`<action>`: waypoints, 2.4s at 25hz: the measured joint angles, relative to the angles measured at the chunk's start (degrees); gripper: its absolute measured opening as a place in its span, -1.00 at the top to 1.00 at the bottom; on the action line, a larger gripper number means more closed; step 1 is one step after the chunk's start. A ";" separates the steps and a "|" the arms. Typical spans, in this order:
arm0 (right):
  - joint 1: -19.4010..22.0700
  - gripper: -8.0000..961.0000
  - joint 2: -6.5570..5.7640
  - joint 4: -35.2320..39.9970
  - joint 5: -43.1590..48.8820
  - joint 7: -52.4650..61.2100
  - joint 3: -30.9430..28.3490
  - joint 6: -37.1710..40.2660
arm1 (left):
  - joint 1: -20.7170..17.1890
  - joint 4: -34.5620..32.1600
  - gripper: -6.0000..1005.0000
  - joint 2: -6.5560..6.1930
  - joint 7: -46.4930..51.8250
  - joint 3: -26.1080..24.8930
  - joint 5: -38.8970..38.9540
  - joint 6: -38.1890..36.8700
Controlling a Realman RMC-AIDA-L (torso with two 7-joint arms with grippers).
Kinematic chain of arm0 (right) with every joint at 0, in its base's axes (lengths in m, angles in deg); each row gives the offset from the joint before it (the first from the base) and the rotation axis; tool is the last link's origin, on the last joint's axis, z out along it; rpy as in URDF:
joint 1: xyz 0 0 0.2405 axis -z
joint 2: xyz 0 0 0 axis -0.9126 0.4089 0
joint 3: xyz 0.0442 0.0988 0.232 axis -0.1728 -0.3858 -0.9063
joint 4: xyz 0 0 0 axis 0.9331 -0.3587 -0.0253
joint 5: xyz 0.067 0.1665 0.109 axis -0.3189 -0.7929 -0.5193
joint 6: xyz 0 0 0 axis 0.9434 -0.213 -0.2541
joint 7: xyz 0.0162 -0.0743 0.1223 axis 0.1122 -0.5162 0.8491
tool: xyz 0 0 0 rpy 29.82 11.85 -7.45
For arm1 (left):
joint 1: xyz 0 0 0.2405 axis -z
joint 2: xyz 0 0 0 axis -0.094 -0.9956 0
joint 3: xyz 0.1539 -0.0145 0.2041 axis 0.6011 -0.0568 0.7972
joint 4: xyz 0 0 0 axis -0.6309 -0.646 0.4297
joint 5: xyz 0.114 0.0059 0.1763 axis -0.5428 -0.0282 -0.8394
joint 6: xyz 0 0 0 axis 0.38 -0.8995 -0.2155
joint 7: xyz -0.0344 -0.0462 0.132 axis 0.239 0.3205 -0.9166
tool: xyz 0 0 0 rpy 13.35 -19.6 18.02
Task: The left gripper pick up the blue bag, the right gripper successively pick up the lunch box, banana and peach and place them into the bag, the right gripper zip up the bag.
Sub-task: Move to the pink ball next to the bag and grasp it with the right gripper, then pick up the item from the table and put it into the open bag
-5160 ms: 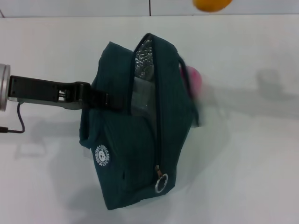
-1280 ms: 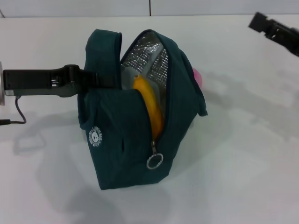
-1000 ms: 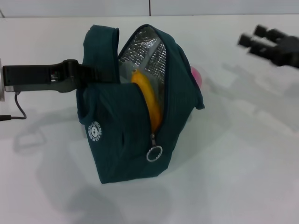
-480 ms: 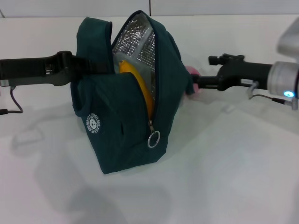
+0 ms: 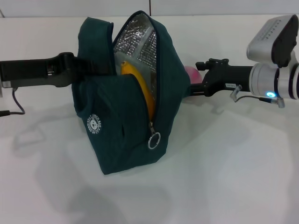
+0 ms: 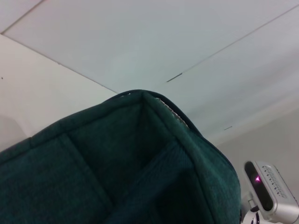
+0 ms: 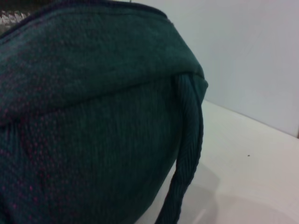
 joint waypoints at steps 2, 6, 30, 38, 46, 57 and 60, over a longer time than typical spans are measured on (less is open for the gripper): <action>-0.58 -0.78 0.00 -0.81 -0.03 0.01 0.30 -0.44 | 0.07 0.33 0.90 0.12 -0.03 0.02 0.00 0.01; -1.52 -0.78 0.00 -2.02 -0.08 0.02 0.43 -1.17 | 0.34 0.67 0.90 0.23 -0.19 0.15 0.00 0.02; -3.02 -0.46 -0.01 -2.66 -1.37 0.04 3.87 -3.41 | 1.41 2.14 0.90 0.07 -1.17 0.24 -0.04 0.46; -2.04 0.15 0.00 0.99 -6.62 -0.39 10.30 -5.24 | 0.86 2.13 0.90 -0.25 -1.21 -0.13 0.06 0.23; 2.10 0.27 -0.22 8.07 -6.78 0.19 9.30 -7.77 | -0.49 1.88 0.90 -0.93 -1.24 -0.21 1.58 -0.39; 10.53 0.43 -0.72 11.79 -6.61 0.15 -1.08 -5.60 | -0.91 1.77 0.90 -0.94 -1.24 -0.21 1.75 -1.02; 13.65 0.48 -0.70 14.96 -7.01 0.19 -4.66 -1.28 | -1.22 1.70 0.90 -0.84 -1.24 -0.22 1.75 -1.53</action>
